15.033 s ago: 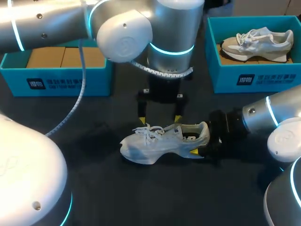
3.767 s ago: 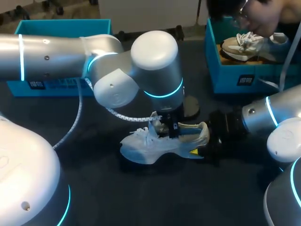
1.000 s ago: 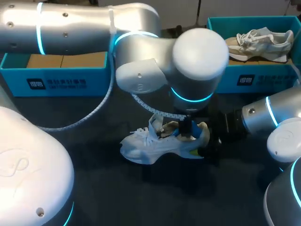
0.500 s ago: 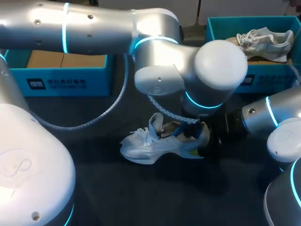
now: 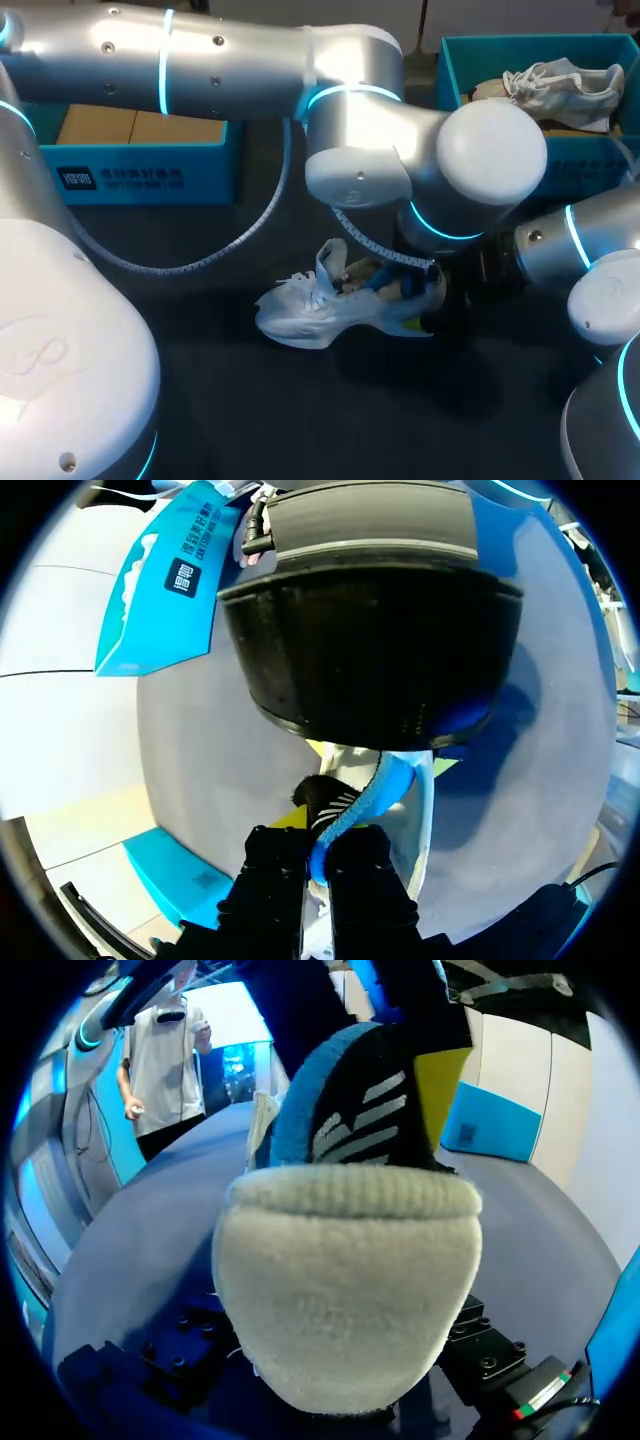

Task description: Take the shoe out of the shoebox, open the shoe tongue, remove and reinsert the insole, then place the shoe into the shoebox

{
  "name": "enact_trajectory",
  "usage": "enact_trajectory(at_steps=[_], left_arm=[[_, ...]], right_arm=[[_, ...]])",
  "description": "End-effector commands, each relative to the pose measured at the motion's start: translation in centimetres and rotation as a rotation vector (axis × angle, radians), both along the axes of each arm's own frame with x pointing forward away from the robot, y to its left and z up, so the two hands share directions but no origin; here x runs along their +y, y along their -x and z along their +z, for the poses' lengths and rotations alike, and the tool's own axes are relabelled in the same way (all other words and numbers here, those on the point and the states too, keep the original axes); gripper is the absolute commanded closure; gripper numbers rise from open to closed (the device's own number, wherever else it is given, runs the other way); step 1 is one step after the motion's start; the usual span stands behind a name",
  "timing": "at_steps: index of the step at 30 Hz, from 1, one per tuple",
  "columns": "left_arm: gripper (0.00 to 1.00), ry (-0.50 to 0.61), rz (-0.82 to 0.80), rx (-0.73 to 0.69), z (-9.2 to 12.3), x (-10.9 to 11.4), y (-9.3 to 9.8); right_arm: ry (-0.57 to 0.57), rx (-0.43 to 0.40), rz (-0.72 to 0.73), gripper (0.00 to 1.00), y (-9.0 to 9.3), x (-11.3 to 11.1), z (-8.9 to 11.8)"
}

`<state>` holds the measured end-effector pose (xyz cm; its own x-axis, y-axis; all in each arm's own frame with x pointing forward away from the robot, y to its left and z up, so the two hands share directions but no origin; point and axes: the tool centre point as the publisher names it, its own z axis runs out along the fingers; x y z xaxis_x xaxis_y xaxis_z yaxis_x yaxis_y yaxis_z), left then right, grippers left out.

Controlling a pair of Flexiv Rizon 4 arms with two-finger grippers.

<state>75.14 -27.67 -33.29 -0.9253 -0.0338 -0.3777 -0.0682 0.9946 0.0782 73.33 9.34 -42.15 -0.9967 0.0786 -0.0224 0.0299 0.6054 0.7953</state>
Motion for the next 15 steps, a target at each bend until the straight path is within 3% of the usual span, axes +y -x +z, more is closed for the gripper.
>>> enact_trajectory(at_steps=[1,15], left_arm=[[1.00,0.006,-0.003,0.000,0.3,0.6,0.2],[1.00,0.106,0.033,0.031,3.5,2.2,-0.6]], right_arm=[[0.006,-0.001,-0.003,1.00,0.0,0.5,-0.4],[0.006,-0.001,-0.003,1.00,0.0,0.5,-0.4]])
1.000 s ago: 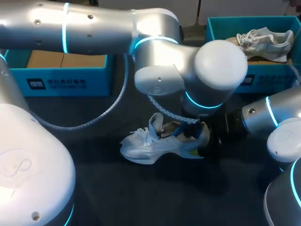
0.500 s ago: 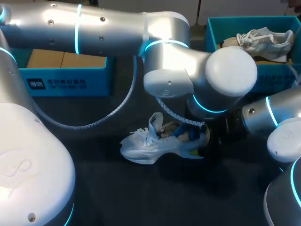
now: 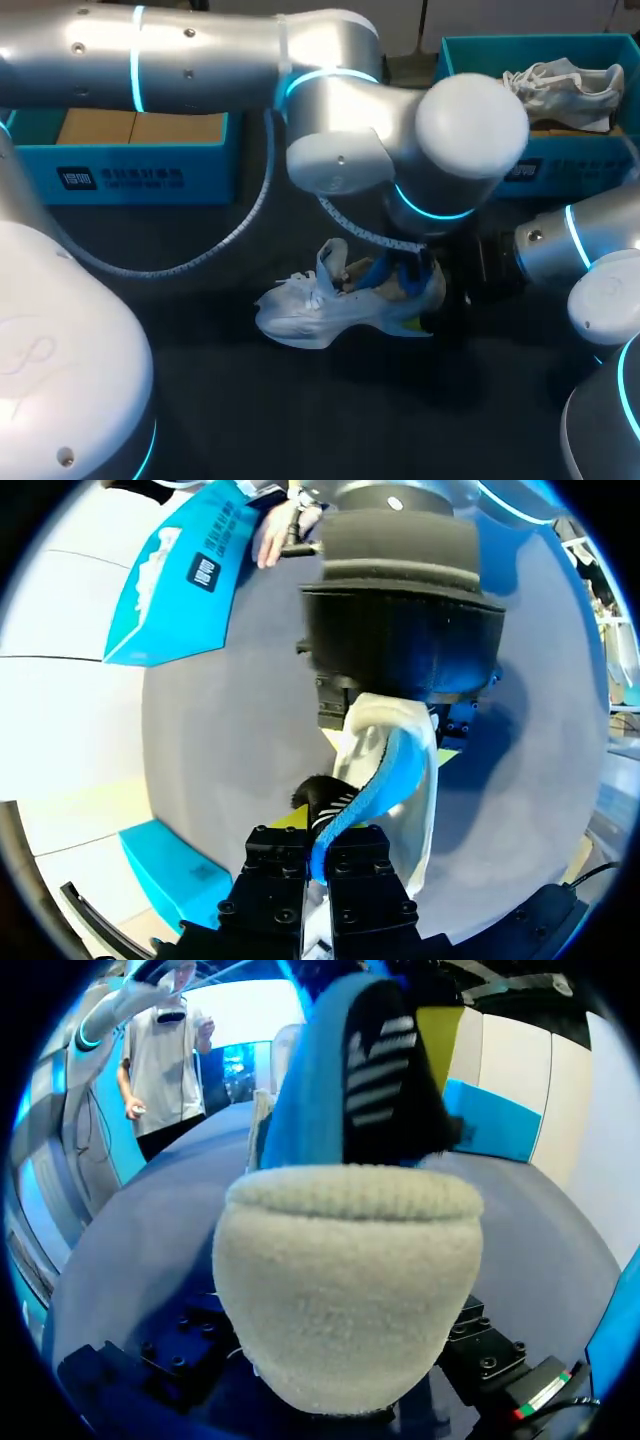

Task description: Take the shoe out of the shoebox, open the shoe tongue, remove and reinsert the insole, then place the shoe into the shoebox

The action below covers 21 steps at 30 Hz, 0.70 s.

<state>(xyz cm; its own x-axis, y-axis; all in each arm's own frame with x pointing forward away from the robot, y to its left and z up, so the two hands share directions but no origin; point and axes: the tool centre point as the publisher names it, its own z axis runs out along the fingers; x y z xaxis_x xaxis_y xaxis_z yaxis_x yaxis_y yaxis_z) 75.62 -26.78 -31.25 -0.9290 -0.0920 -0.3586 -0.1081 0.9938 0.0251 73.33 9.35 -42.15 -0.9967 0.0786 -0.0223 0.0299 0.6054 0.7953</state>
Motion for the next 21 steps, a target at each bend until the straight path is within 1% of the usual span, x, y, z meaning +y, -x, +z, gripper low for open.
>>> enact_trajectory(at_steps=[1,5,8,9,11,13,14,15,21], left_arm=[[1.00,0.058,-0.005,0.014,1.7,1.4,-0.1],[1.00,0.092,0.007,0.025,2.6,1.3,-0.2],[1.00,0.136,0.018,0.028,3.8,1.0,-0.1],[1.00,0.136,0.018,0.028,3.8,1.0,-0.1],[1.00,0.191,0.032,0.025,5.3,0.5,0.0],[1.00,0.203,0.037,0.025,5.6,0.3,0.0],[1.00,0.250,0.051,0.018,6.8,-0.1,0.2],[1.00,0.282,0.065,0.017,7.5,-0.4,0.3],[1.00,0.398,0.099,0.007,10.5,-1.6,0.8]], right_arm=[[0.006,-0.001,-0.003,1.00,0.0,0.5,-0.3],[0.006,-0.001,-0.003,1.00,0.0,0.5,-0.3],[0.006,-0.001,-0.003,1.00,0.0,0.5,-0.3],[0.006,-0.001,-0.003,1.00,0.0,0.5,-0.3],[0.006,-0.001,-0.003,1.00,0.0,0.5,-0.3],[0.006,-0.001,-0.003,1.00,0.0,0.5,-0.3],[0.006,-0.001,-0.003,1.00,0.0,0.5,-0.3],[0.006,-0.001,-0.003,1.00,0.0,0.5,-0.3],[0.006,-0.001,-0.003,1.00,0.0,0.5,-0.3]])
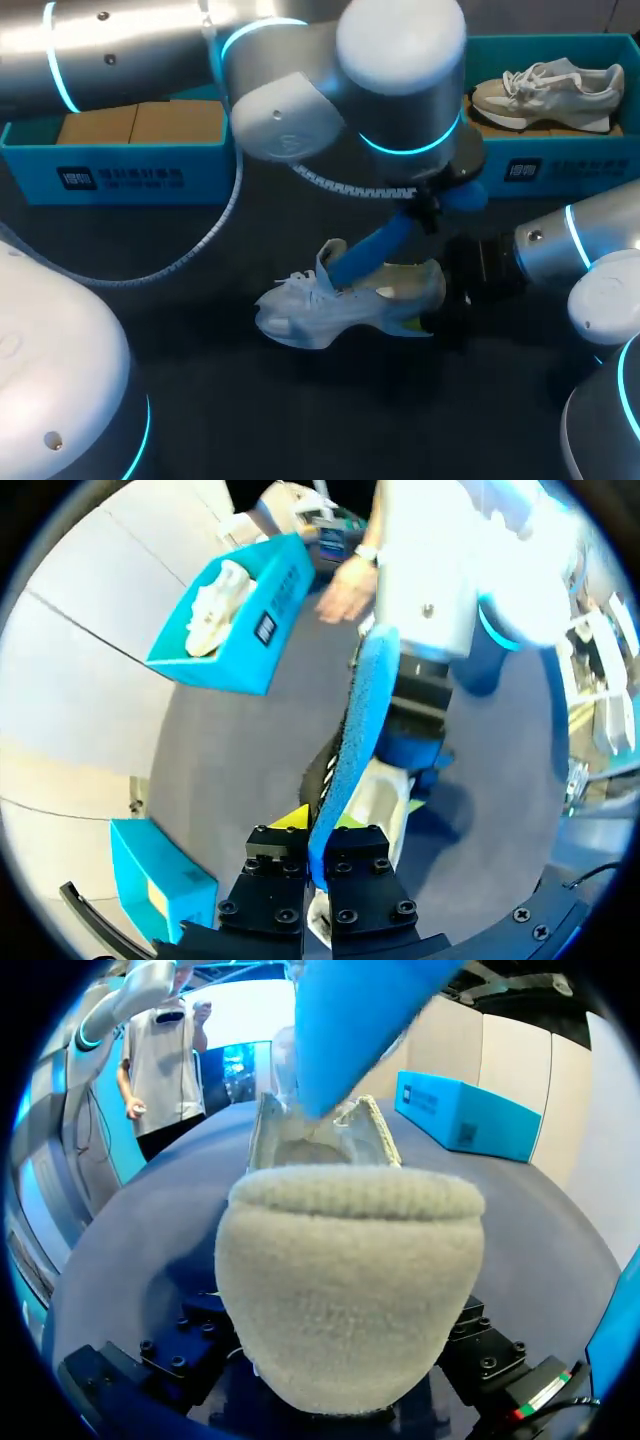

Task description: Take the shoe out of the shoebox, open the shoe tongue, remove and reinsert the insole, then place the shoe into the shoebox

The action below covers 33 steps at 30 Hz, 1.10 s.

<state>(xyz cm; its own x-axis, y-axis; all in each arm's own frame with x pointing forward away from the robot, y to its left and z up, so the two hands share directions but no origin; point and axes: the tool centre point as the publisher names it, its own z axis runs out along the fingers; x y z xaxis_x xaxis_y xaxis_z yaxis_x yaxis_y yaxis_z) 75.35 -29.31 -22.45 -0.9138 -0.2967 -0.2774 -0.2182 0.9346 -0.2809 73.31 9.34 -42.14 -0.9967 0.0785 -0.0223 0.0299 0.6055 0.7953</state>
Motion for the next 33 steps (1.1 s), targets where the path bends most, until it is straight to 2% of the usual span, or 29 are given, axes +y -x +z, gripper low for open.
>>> enact_trajectory(at_steps=[1,12,20,27,33], left_arm=[[1.00,0.090,-0.007,-0.025,2.2,0.6,0.5],[1.00,0.300,-0.006,-0.065,7.6,-1.7,0.8],[1.00,0.485,-0.037,-0.026,11.7,-2.9,1.1],[1.00,0.663,-0.089,0.001,15.2,-3.2,2.3],[1.00,0.797,-0.171,0.061,17.3,-2.7,3.5]], right_arm=[[0.006,-0.001,-0.003,1.00,0.0,0.5,-0.4],[0.006,-0.001,-0.003,1.00,0.0,0.5,-0.4],[0.006,-0.001,-0.003,1.00,0.0,0.5,-0.4],[0.006,-0.001,-0.003,1.00,0.0,0.5,-0.4],[0.006,-0.001,-0.003,1.00,0.0,0.5,-0.4]])
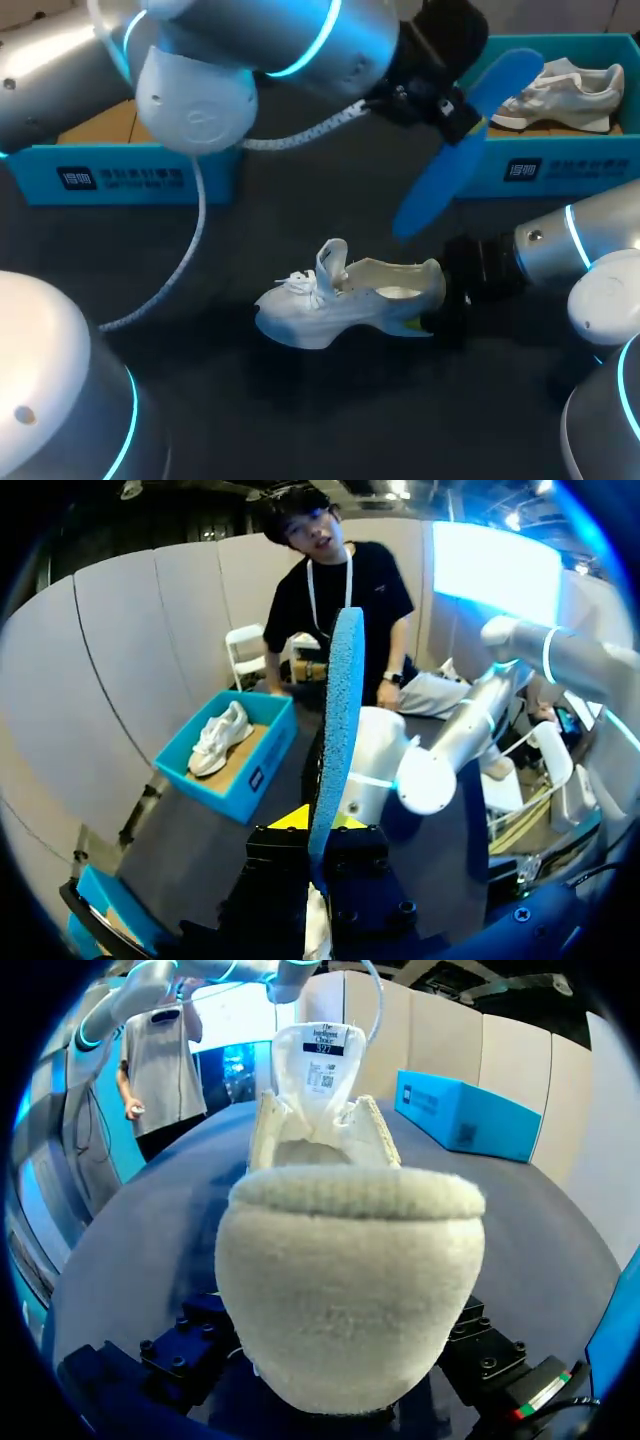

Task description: Take the shoe out of the shoebox, open the shoe tongue, remove and reinsert the insole, then place the shoe into the shoebox

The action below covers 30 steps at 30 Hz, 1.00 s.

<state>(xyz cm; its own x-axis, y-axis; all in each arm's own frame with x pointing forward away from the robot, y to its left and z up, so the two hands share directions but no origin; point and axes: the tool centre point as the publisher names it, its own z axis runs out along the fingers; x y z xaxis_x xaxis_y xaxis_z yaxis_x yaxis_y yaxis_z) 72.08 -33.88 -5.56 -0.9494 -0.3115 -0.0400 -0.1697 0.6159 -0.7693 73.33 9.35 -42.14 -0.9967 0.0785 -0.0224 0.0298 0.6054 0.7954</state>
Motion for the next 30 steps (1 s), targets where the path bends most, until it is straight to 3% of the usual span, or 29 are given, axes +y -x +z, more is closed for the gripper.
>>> enact_trajectory(at_steps=[1,8,28,30], left_arm=[[1.00,0.206,-0.101,0.005,0.8,2.2,0.3],[1.00,0.313,-0.206,0.021,2.9,3.5,1.6],[1.00,0.313,-0.206,0.021,2.9,3.5,1.6],[1.00,0.367,-0.186,0.091,3.7,3.9,2.3]], right_arm=[[0.006,-0.001,-0.003,1.00,0.0,0.5,-0.4],[0.006,-0.001,-0.003,1.00,0.0,0.5,-0.4],[0.006,-0.001,-0.003,1.00,0.0,0.5,-0.4],[0.006,-0.001,-0.003,1.00,0.0,0.5,-0.4]])
